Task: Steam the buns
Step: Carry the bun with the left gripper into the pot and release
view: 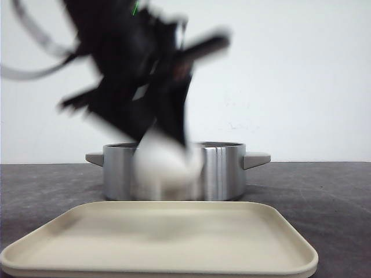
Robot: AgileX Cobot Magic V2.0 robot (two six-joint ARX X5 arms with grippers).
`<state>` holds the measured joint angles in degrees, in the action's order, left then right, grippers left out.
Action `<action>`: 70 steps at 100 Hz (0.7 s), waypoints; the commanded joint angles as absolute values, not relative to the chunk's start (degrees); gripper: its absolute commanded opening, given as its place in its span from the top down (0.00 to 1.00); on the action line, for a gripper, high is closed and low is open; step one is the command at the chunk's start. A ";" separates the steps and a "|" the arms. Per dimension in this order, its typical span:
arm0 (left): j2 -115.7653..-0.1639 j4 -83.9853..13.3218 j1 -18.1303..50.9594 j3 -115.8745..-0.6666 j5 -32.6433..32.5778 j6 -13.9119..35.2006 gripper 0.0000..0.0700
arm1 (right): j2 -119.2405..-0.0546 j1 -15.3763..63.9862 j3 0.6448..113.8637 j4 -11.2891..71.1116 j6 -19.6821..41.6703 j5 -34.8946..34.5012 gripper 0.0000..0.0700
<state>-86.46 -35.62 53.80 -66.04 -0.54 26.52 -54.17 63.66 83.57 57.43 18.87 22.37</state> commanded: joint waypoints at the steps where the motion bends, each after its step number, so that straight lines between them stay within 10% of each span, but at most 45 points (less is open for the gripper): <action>1: -86.48 -35.05 53.39 -71.33 -2.17 22.06 1.00 | -54.59 64.38 84.53 57.04 19.07 22.59 1.00; 70: -99.24 -27.22 34.68 -77.43 -3.86 17.12 1.00 | -54.65 64.38 84.40 56.73 18.59 28.82 1.00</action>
<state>-97.14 -27.51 34.52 -76.71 -4.16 17.54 -54.19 63.66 83.57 57.21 18.83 28.08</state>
